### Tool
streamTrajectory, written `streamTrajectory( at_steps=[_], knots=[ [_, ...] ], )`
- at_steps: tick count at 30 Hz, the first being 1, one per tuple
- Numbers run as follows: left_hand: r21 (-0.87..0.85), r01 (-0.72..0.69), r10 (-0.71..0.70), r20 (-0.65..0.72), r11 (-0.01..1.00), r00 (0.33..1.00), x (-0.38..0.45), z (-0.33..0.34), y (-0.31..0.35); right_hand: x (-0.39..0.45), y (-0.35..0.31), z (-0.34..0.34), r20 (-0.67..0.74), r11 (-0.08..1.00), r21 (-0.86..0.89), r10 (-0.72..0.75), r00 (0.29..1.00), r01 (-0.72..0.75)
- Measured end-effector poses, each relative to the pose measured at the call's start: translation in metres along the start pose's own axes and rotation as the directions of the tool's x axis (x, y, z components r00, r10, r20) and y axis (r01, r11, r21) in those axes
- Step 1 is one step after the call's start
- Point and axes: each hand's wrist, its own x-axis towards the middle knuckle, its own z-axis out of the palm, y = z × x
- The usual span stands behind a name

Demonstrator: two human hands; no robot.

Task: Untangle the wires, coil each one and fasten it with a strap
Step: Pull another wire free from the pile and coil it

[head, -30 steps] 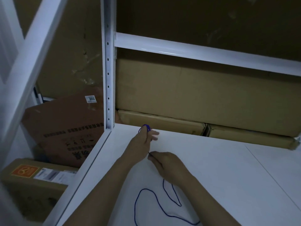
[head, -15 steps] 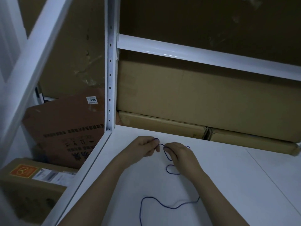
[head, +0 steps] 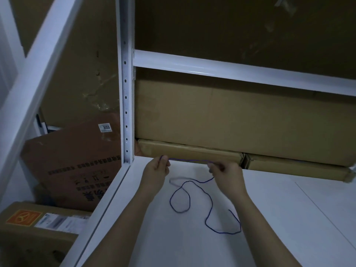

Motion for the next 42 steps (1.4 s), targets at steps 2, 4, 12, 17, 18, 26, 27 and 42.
streamTrajectory(
  at_steps=[2,4,12,17,18,26,27,42],
  knots=[
    [0.008,-0.020,0.020,0.004,1.000,1.000,0.001,-0.001,0.004,0.008,-0.005,-0.006,0.003,0.919,0.371,0.147,0.989,-0.138],
    [0.029,-0.042,0.040,0.059,0.999,0.997,0.001,0.000,0.008,0.013,-0.014,-0.006,0.175,0.630,0.728,0.207,0.962,-0.268],
    [-0.575,0.254,-0.006,0.397,0.778,0.918,0.000,-0.005,0.030,0.026,-0.018,-0.002,-0.191,0.947,-0.207,-0.286,0.939,0.246],
    [-0.769,0.190,0.130,0.334,0.610,0.934,0.005,-0.007,0.035,-0.007,-0.008,0.029,0.168,0.572,-0.546,-0.640,0.749,0.612],
    [-0.745,0.130,0.175,0.317,0.655,0.932,0.006,-0.006,0.034,-0.016,-0.007,0.035,0.214,0.541,-0.518,-0.669,0.712,0.663],
    [-0.100,-0.211,0.233,0.335,0.972,0.913,0.000,0.006,0.005,-0.033,-0.014,0.025,0.211,0.457,-0.362,-0.809,0.548,0.813],
    [-0.061,-0.210,0.217,0.372,0.976,0.902,-0.003,0.006,0.003,-0.030,-0.017,0.021,0.178,0.472,-0.349,-0.815,0.552,0.810],
    [-0.531,-0.053,0.305,0.400,0.846,0.864,-0.013,0.002,0.022,-0.021,-0.016,0.040,0.273,0.962,0.250,-0.178,0.945,0.109]
  ],
)
